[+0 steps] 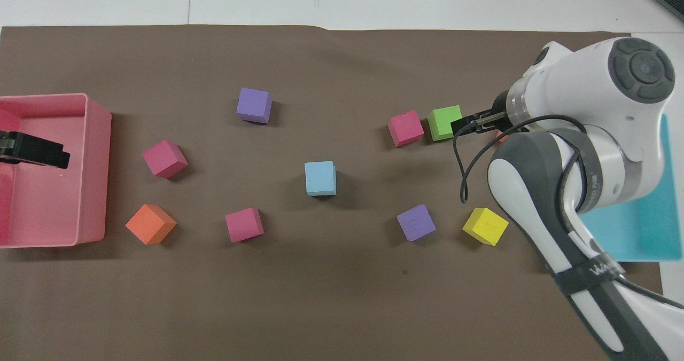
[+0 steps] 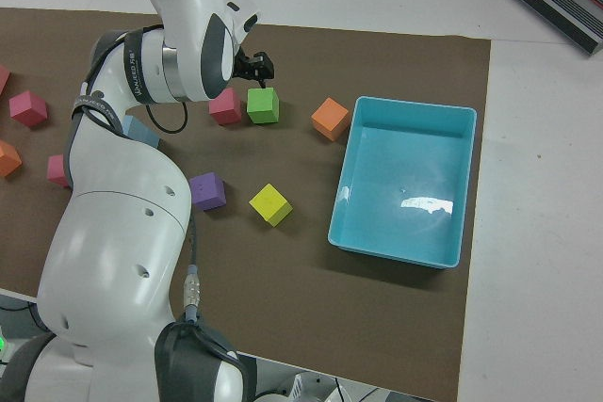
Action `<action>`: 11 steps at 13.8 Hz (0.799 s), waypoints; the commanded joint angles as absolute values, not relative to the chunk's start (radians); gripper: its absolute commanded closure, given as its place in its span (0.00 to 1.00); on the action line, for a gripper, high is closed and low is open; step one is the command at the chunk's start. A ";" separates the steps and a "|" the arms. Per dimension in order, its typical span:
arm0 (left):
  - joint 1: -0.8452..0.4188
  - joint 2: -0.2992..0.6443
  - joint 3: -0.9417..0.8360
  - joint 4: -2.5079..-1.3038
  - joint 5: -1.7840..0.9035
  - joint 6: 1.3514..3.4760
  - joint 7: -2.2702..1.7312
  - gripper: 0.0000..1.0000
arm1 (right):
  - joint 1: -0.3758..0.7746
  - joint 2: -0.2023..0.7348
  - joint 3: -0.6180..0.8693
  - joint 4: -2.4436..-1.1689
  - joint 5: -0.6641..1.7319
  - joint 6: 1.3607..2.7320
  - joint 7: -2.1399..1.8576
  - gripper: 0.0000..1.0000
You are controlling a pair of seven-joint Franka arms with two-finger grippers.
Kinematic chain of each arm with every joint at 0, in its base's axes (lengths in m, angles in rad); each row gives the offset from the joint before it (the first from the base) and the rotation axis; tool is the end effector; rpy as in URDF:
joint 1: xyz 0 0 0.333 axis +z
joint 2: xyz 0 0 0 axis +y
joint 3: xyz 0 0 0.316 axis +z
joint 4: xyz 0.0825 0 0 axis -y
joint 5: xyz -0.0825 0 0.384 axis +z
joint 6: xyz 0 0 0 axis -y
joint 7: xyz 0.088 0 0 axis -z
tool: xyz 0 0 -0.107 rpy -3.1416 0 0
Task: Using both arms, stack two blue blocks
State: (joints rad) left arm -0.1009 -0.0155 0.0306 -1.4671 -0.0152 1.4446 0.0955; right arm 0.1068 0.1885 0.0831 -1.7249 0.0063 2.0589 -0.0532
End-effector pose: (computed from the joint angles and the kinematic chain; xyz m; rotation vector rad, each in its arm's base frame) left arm 0.5349 -0.0393 0.6702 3.1149 -0.2617 -0.0106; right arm 0.6213 0.1164 0.4839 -3.0805 -0.3682 -0.2243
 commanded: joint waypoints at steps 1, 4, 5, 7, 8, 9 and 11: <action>-0.081 -0.043 0.020 -1.489 -0.029 1.428 0.098 0.00 | 0.095 0.129 0.092 -1.730 -0.040 2.030 0.014 0.00; -0.075 -0.054 0.020 -1.503 -0.029 1.413 0.094 0.00 | 0.080 0.059 0.071 -1.718 -0.040 1.933 0.021 0.00; -0.074 -0.057 0.020 -1.509 -0.029 1.417 0.097 0.00 | 0.075 0.039 0.063 -1.715 -0.040 1.895 0.021 0.00; -0.074 -0.057 0.020 -1.511 -0.029 1.423 0.098 0.00 | 0.054 -0.004 0.058 -1.706 -0.041 1.830 0.020 0.00; -0.074 -0.057 0.020 -1.511 -0.029 1.424 0.098 0.00 | 0.043 -0.020 0.058 -1.697 -0.044 1.794 0.018 0.00; -0.074 -0.057 0.020 -1.512 -0.029 1.425 0.100 0.00 | 0.037 -0.028 0.055 -1.681 -0.044 1.749 0.020 0.00; -0.074 -0.057 0.020 -1.513 -0.029 1.431 0.103 0.00 | 0.020 -0.041 0.054 -1.645 -0.044 1.662 0.020 0.00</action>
